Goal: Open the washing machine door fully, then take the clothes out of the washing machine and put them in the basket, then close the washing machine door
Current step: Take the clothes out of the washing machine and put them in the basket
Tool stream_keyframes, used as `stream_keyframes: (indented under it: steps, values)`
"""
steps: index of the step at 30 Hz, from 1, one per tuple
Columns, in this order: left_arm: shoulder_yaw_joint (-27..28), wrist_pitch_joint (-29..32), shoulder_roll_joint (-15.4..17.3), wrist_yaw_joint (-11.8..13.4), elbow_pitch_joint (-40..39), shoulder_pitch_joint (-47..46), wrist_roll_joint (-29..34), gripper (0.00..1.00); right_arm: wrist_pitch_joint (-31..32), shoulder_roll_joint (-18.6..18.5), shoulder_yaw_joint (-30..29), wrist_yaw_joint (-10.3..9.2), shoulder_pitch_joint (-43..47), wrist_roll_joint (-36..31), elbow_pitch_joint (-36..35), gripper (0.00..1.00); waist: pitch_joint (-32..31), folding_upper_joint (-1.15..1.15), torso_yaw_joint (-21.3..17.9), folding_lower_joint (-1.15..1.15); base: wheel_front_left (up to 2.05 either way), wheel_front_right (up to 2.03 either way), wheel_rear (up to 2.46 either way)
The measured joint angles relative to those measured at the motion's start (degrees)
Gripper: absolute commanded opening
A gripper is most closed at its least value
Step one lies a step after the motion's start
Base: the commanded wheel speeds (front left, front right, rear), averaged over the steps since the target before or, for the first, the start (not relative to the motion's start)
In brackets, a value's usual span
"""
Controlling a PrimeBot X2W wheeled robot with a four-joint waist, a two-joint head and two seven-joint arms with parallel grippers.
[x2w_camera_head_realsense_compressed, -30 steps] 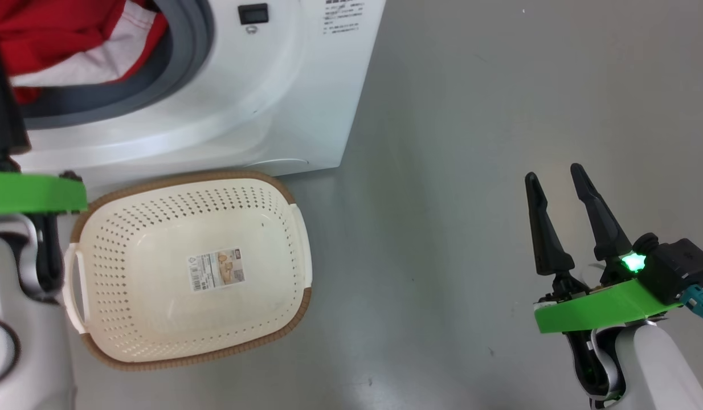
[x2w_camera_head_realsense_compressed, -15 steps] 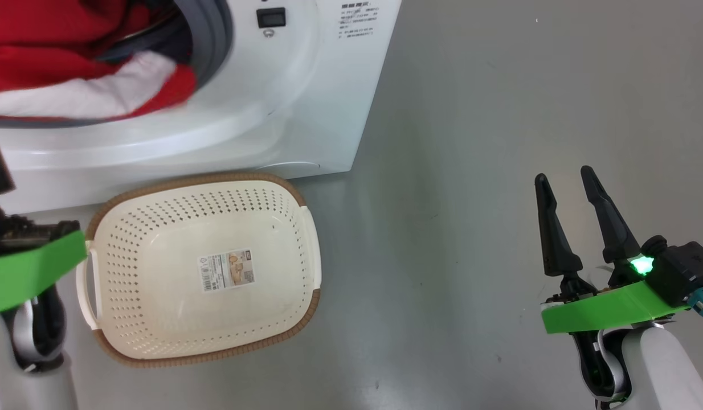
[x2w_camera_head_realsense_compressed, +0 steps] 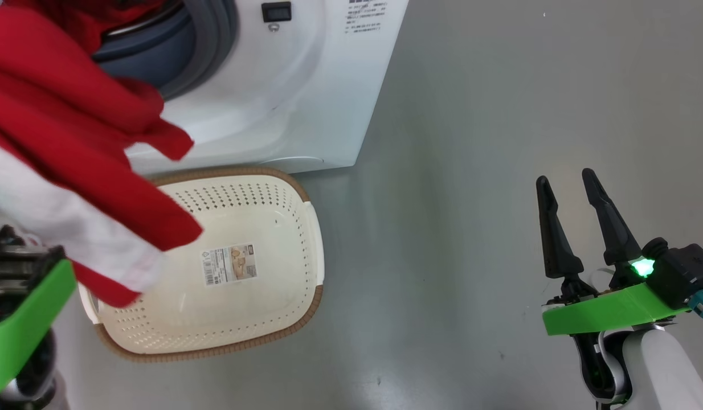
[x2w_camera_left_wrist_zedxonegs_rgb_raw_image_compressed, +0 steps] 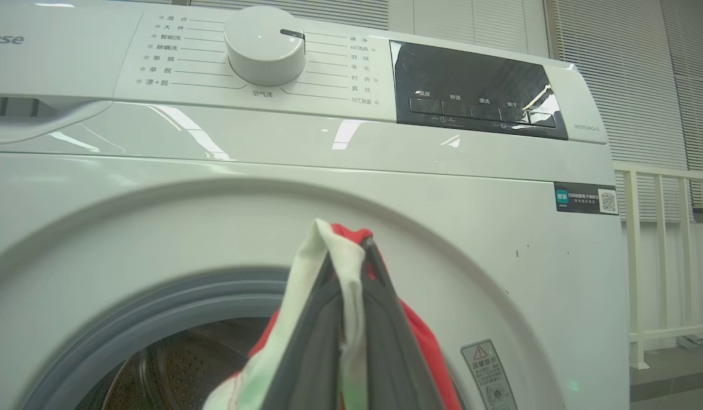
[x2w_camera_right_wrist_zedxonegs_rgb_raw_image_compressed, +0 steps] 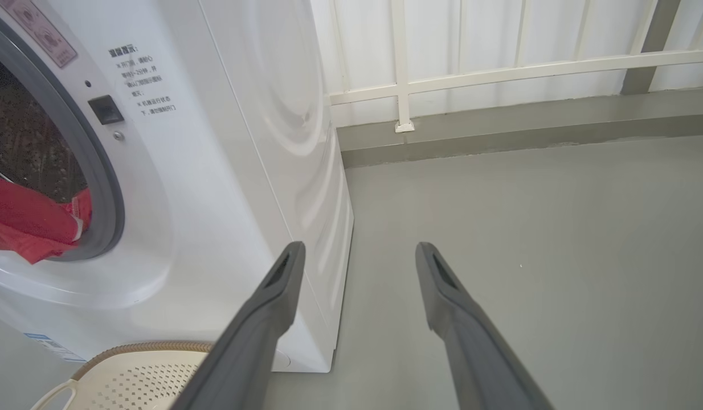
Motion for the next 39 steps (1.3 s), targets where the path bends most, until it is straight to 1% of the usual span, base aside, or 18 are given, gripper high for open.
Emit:
stream_keyframes:
  steps: [3,4,13,17,22,28,39]
  values:
    - [-0.92,-0.01,-0.14,0.0,1.2,0.44,0.08,0.0,-0.01,0.0,0.01,0.0,-0.02,0.0,-0.02,1.0,0.3,0.0,0.11,0.0,0.0,0.0,0.0]
    - [-1.13,0.0,-0.23,0.0,4.0,1.05,-0.03,0.0,0.0,0.0,0.1,0.0,-0.04,0.0,-0.02,1.0,0.49,0.0,0.05,0.0,0.0,0.0,0.0]
    - [-1.99,0.03,-0.45,-0.01,18.76,5.47,-0.46,0.0,-0.01,-0.01,0.34,0.0,-0.24,0.0,-0.11,1.0,1.74,0.0,-0.6,0.0,0.0,0.0,0.0]
    - [-3.25,0.07,-0.46,-0.01,25.84,5.58,-1.64,0.0,-0.01,0.0,0.41,0.0,-0.35,0.0,-0.16,1.0,2.69,0.0,-0.79,0.0,0.0,0.0,0.0]
    - [-3.97,0.09,-0.52,-0.01,34.78,5.47,-1.63,0.0,-0.01,-0.01,0.59,0.0,-0.99,0.02,-0.3,1.0,4.02,0.0,-0.94,0.0,0.0,0.0,0.0]
    - [-5.79,0.09,-0.2,-0.01,44.88,4.35,-1.43,0.0,-0.01,-0.01,0.93,0.0,-1.02,0.02,-0.43,1.0,5.66,0.0,-1.1,0.0,0.0,0.0,0.0]
    - [-9.95,0.1,1.94,-0.01,61.0,-2.94,0.19,0.0,-0.01,-0.02,1.89,0.0,-3.2,0.18,-1.02,1.0,9.65,0.0,-1.31,0.0,0.0,0.0,0.0]
